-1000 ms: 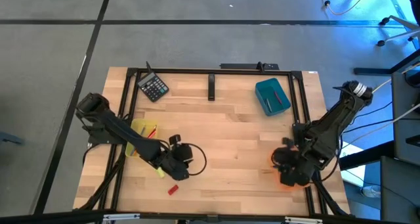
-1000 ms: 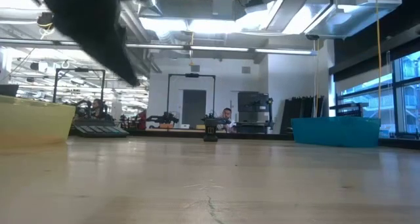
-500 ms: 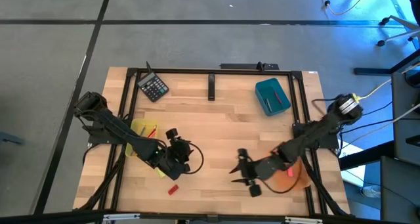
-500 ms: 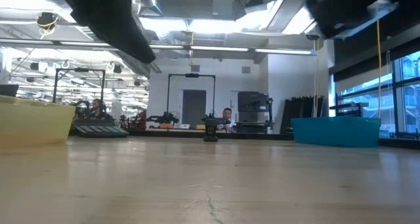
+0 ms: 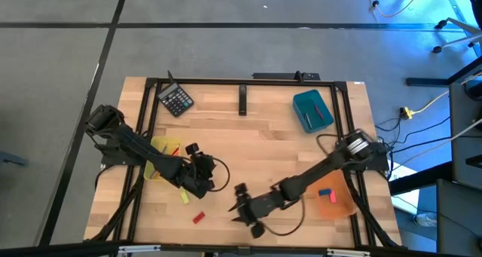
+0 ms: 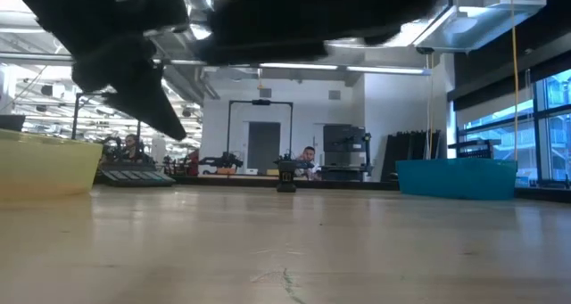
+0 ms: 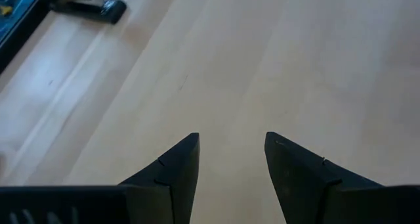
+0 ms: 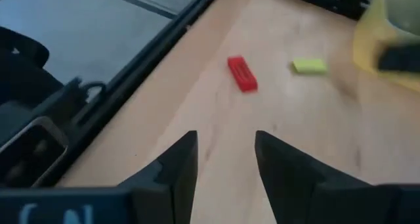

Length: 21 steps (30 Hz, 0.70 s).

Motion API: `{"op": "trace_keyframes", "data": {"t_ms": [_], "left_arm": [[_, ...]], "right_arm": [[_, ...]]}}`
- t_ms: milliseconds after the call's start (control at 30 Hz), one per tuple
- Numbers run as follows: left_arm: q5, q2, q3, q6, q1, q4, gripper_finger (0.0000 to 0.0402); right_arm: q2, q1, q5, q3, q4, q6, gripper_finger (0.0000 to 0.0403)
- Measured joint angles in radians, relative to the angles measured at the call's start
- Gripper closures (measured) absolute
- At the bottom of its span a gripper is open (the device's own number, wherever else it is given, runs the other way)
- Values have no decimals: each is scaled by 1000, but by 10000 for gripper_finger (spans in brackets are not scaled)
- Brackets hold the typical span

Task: Sort crayons/erasers/pens/pencils in bins
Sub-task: Put the red eraser into the orange bin

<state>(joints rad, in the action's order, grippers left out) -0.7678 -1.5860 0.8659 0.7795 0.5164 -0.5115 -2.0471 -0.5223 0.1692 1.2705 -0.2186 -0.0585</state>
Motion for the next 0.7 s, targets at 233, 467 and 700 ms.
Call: {"op": "trace_keyframes", "data": {"t_ms": [233, 467, 700], "left_arm": [[31, 0, -44, 4, -28, -4, 234], [23, 0, -49, 4, -27, -23, 233], [-8, 2, -49, 72, -27, -92, 234]], "right_arm": [[-192, 25, -66, 263, 7, -29, 192], [-390, 58, -150, 510, 22, -55, 158], [-538, 96, -171, 727, 127, -51, 174]]}}
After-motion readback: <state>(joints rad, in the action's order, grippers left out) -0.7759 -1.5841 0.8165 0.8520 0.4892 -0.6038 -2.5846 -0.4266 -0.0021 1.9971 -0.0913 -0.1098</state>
